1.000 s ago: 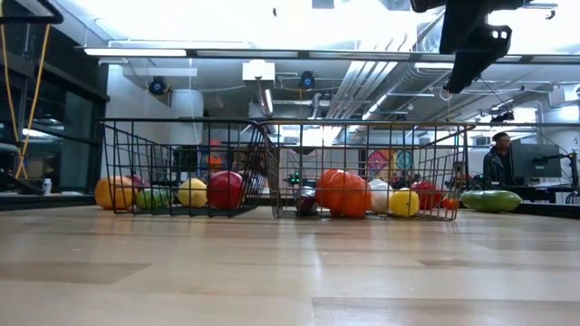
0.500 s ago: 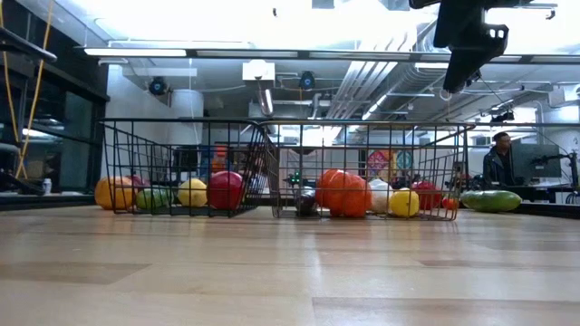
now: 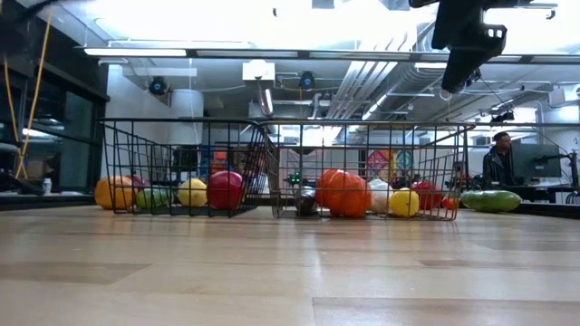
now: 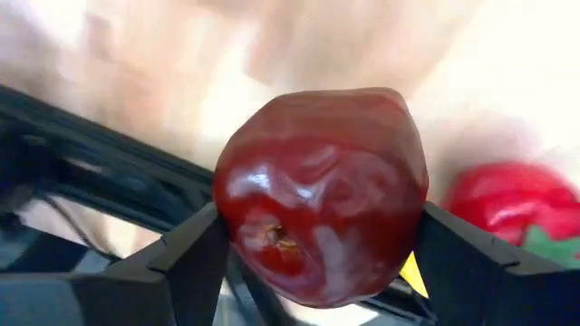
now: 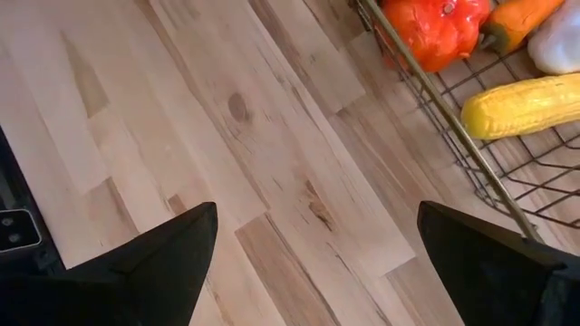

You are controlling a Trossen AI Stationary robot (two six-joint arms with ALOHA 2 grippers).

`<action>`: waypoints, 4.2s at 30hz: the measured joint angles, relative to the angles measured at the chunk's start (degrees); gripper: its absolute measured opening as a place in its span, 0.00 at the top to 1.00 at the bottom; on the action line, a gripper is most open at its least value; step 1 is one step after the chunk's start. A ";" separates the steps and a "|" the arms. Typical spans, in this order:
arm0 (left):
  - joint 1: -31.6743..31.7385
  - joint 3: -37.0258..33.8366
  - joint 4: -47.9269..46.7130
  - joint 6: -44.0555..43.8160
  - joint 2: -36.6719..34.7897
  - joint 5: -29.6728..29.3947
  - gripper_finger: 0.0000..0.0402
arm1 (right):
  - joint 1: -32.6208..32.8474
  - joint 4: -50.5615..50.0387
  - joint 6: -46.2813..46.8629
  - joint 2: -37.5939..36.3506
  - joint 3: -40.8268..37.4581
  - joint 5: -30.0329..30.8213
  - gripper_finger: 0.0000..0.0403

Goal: Sort produce into baskets
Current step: Put the bottom red apple into the left wire basket, then put the bottom left tomato into the left wire basket

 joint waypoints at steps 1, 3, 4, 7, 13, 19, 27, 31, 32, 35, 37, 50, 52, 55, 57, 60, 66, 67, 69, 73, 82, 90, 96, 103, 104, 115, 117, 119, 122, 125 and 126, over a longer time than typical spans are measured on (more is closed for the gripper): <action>1.20 0.97 -0.48 -0.48 -1.91 -1.33 0.32 | 0.01 -0.06 -0.01 -0.32 0.00 0.00 0.08; 3.88 3.46 -0.17 -1.25 -5.85 -5.09 0.31 | 0.27 -0.29 -0.42 -1.33 0.07 0.28 0.08; 5.50 4.89 0.42 -1.30 -7.75 -8.06 0.30 | 0.61 -0.61 -0.45 -2.03 0.35 1.06 0.08; 10.78 9.33 5.19 0.56 -12.49 -20.69 0.29 | 2.01 -0.55 1.30 -5.11 0.72 4.89 0.08; 23.66 12.45 31.23 18.45 -15.92 -36.49 0.29 | 4.99 -0.57 6.27 -10.36 0.74 12.63 0.08; 35.11 12.36 47.45 32.82 -11.17 -34.05 0.29 | 6.35 -0.57 6.45 -12.51 0.76 15.33 0.08; 41.97 12.28 30.70 34.59 -11.44 -31.20 0.28 | 6.21 -0.59 7.16 -12.48 0.76 16.60 0.08; 41.68 12.29 17.72 31.54 -14.00 -35.94 0.27 | 6.21 -0.60 7.27 -12.48 0.76 17.59 0.08; 41.24 12.29 14.49 30.79 -14.37 -37.47 0.26 | 6.21 -0.59 7.23 -12.48 0.76 18.00 0.08; 39.67 11.89 8.08 30.30 -15.57 -41.91 0.25 | 6.21 -0.59 7.42 -12.46 0.76 19.63 0.08; 39.14 10.55 7.75 30.02 -16.36 -42.52 0.24 | 6.21 -0.56 7.51 -12.46 0.76 20.47 0.08; 42.90 6.24 8.10 28.12 -16.40 -30.09 0.02 | 6.21 -0.48 7.13 -12.44 0.79 20.81 0.08; 42.55 7.27 8.20 26.68 -16.80 -29.78 0.02 | 6.21 -0.52 7.03 -12.41 0.79 20.94 0.08; 39.52 8.36 8.94 23.27 -18.29 -27.75 0.02 | 6.21 -0.55 6.93 -12.41 0.79 20.94 0.08; 35.07 8.48 10.29 20.14 -19.48 -26.40 0.02 | 6.21 -0.56 6.90 -12.41 0.79 20.94 0.08; 25.25 8.52 8.94 11.46 -19.71 -24.89 0.02 | 6.21 -0.47 6.88 -12.41 0.74 20.94 0.08; 6.44 8.52 3.73 -7.23 -11.66 -8.70 0.02 | 6.21 -0.98 6.88 -12.17 0.65 20.96 0.08; 3.92 8.52 4.16 -10.02 -9.88 -5.73 0.02 | 6.21 -0.95 6.88 -12.10 0.63 20.96 0.08; -0.96 8.51 6.38 -15.02 -6.05 -1.10 0.02 | 6.21 -0.55 6.88 -11.81 0.63 21.01 0.08; -7.40 8.48 12.58 -23.77 1.38 6.66 0.02 | 6.21 -0.60 6.85 -11.40 0.61 20.98 0.08; -12.11 8.45 17.43 -33.94 9.86 12.50 0.02 | 6.21 -0.57 6.01 -11.39 0.59 20.72 0.08; -11.98 8.43 16.33 -34.45 12.17 6.30 0.02 | 6.19 -0.57 6.00 -11.39 0.57 21.11 0.08; -13.01 8.43 16.72 -34.40 15.64 6.45 0.02 | 6.21 -0.41 6.01 -11.39 0.55 21.11 0.08; -12.93 8.43 16.72 -34.23 17.74 6.51 0.02 | 6.19 -0.37 6.03 -11.39 0.52 20.63 0.08; -12.94 8.44 16.73 -33.66 17.74 6.52 0.02 | 6.21 -0.35 6.03 -11.39 0.52 20.63 0.08; -6.18 8.45 10.44 -19.47 6.97 -0.72 0.25 | 6.21 -0.37 4.94 -11.39 0.52 20.58 0.08; -3.17 8.45 8.19 -16.43 2.65 -6.53 0.32 | 6.21 -0.37 4.61 -11.39 0.52 20.76 0.08; -0.04 8.45 6.65 -13.61 -2.02 -12.27 0.38 | 6.20 -0.35 4.59 -11.39 0.52 20.79 0.08; 3.74 8.50 5.68 -12.76 -7.79 -16.63 0.44 | 6.21 -0.35 5.27 -11.39 0.52 20.81 0.08; 5.02 8.52 4.66 -12.84 -11.13 -16.92 0.46 | 6.20 -0.34 5.99 -11.39 0.52 20.85 0.08; 4.72 8.52 3.92 -13.18 -11.40 -16.92 0.47 | 6.21 -0.33 5.99 -11.39 0.52 20.83 0.08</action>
